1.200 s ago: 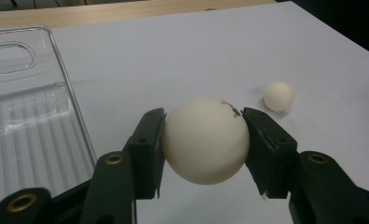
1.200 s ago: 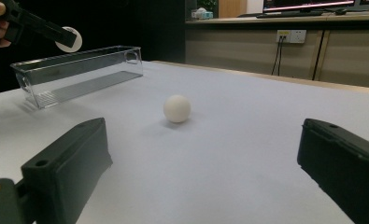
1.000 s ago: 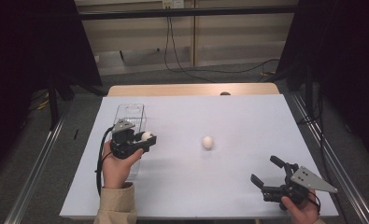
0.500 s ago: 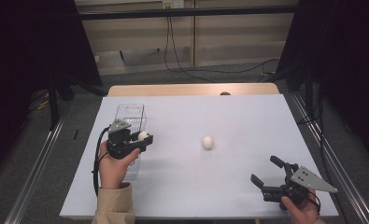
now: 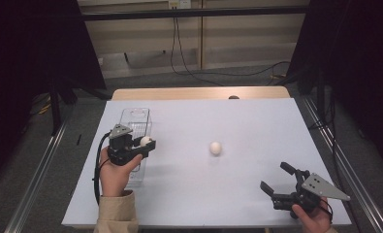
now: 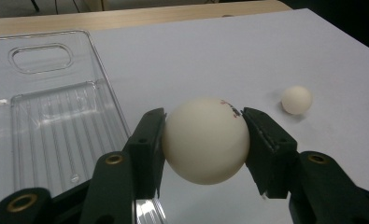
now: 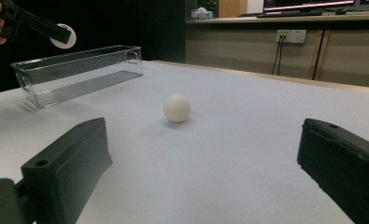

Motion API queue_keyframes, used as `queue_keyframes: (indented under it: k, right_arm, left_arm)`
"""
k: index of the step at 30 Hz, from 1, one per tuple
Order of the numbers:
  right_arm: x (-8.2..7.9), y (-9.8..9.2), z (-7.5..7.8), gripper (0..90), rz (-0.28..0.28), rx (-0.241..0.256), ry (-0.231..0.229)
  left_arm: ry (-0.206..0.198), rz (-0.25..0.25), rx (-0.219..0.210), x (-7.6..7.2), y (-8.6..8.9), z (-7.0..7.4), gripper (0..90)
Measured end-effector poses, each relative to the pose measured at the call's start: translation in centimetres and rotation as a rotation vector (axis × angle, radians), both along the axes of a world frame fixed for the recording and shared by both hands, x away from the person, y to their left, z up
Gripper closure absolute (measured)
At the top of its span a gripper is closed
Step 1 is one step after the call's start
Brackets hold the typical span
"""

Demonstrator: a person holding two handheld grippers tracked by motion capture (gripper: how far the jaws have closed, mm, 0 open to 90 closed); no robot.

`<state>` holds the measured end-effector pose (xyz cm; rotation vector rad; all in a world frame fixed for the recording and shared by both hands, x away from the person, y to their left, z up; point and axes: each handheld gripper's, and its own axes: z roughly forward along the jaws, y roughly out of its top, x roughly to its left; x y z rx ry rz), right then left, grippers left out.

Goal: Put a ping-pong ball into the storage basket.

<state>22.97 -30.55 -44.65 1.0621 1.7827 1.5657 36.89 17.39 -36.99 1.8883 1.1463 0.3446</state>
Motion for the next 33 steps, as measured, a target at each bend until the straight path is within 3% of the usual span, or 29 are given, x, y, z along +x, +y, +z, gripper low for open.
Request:
queue_keyframes:
  k: [33]
  right_arm:
    - [0.0, 0.0, 0.0, 1.8, 0.001, 0.000, -0.001]
  left_arm:
    - [-0.008, 0.049, -0.006, -0.2, 1.8, 0.1, 51.1]
